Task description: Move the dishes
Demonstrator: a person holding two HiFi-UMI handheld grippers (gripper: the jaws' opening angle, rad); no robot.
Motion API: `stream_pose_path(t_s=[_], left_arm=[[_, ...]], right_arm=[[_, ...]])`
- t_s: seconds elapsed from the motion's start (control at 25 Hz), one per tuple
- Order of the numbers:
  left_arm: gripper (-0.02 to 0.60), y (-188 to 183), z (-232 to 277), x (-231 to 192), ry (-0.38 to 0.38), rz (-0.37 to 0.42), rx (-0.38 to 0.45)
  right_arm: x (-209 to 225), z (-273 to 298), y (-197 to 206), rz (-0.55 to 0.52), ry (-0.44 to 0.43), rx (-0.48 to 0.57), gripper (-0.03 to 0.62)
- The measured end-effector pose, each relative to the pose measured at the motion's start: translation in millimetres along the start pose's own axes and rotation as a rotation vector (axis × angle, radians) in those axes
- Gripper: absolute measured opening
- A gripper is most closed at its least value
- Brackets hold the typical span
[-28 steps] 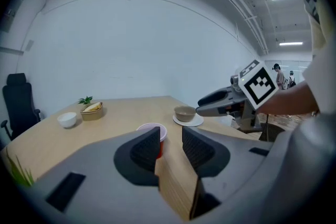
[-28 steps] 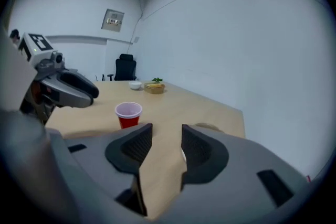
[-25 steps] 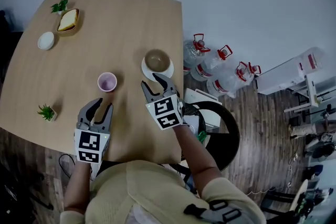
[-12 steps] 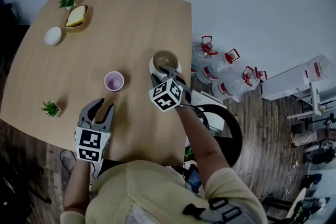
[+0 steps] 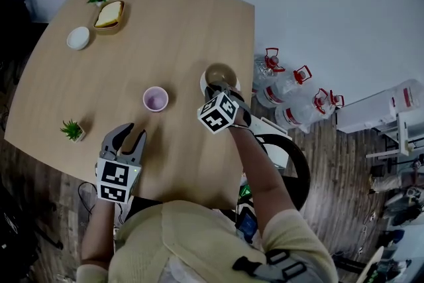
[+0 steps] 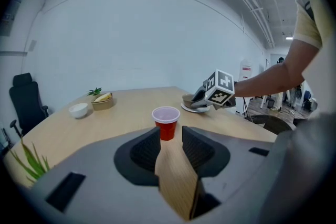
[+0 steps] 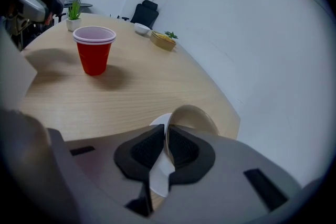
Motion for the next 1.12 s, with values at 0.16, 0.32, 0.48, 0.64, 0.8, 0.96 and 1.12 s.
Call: stream_pose_path(t_s=[0.16,0.32,0.48,0.64,0.8,0.96,1.12], left_arm=[[0.132,1,-7,-5,-0.016,-0.007,0.009],[0.126,2,-15,-12,-0.030,-0.023,0.018],[0.126,8,-19,-15,-0.041,-0.043,0.003],[0.126,6,-23,-16,-0.060,-0.057,0.023],[0.124,1,-28,-11,-0.047,-0.059,0.008],[0.124,-4,-30,-10,-0.067,-0.049,0.045],[0.124,0,-36,-7,-0.064,-0.063,0.016]], right_arm=[[-3,-3,0,-0.014,0.005,-0.007,0.037],[-8,-16,-4,-0.030,0.018,0.023,0.032],[-17,-38,-12,-0.055,0.004,0.081,0.029],[-30,-65,-22,-0.116,-0.037,0.147,0.029],[-43,-94,-35,-0.161,-0.077,0.207,0.029],[-57,-120,-49,-0.202,-0.127,0.277,0.029],[-75,-145,-60,-0.228,-0.199,0.335,0.029]])
Point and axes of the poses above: the fingertips, and each gripper's own axes: z forward along the fingers, x to its right, y out of its underside, the point moved 2 cm from there along -z, backward along the fingers, and after that the axes turned 15 degrees about z, right-handed, at the moved point
